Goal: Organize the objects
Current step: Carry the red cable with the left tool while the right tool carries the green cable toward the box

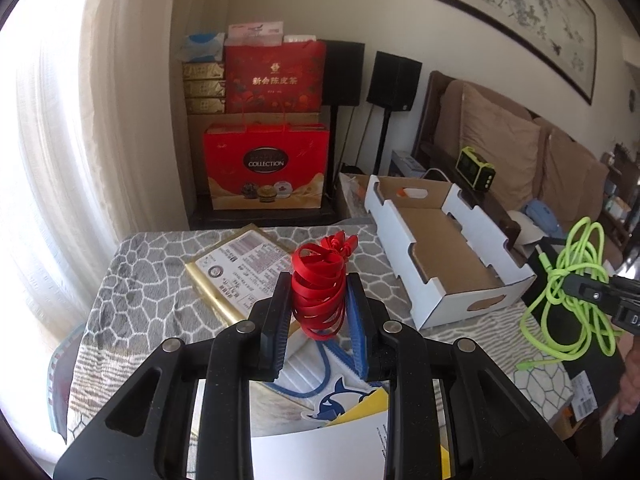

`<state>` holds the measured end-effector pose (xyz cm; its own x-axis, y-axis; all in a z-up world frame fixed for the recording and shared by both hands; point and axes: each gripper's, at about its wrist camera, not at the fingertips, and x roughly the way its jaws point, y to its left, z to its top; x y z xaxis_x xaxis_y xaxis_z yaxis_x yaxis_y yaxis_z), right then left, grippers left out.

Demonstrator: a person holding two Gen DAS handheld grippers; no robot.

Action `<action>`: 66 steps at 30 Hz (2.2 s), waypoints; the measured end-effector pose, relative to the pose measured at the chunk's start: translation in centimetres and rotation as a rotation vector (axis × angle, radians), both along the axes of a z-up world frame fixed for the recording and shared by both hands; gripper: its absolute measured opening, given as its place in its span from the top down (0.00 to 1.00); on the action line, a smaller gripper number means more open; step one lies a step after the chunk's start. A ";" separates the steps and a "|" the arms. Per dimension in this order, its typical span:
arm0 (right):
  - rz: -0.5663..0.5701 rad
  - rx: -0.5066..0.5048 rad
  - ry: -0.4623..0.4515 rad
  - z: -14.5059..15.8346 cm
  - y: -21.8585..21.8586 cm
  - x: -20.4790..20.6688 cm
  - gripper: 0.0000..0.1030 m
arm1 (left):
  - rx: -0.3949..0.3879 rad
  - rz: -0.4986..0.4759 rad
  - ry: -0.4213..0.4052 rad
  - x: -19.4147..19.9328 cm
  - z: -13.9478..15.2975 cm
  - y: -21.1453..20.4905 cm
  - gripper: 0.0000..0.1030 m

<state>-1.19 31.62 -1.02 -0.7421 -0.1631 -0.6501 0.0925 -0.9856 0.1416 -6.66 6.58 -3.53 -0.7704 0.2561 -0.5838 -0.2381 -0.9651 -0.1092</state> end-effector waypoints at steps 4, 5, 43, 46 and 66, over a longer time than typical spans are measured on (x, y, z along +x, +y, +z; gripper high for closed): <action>0.001 0.004 -0.001 0.3 -0.3 -0.3 0.85 | 0.001 -0.019 0.012 -0.2 0.8 0.6 0.77; 0.001 0.006 0.002 0.4 -0.3 -0.3 0.85 | 0.005 -0.025 0.014 -0.3 1.0 0.7 0.77; -0.075 -0.045 0.050 4.0 0.8 -3.8 0.85 | 0.080 -0.133 0.027 -2.9 5.5 3.9 0.77; -0.081 -0.049 0.056 3.8 0.9 -3.8 0.85 | 0.087 -0.130 0.018 -3.2 5.5 4.2 0.77; -0.100 -0.063 0.051 3.3 2.3 -4.1 0.85 | 0.053 -0.148 0.006 -4.1 5.5 6.6 0.77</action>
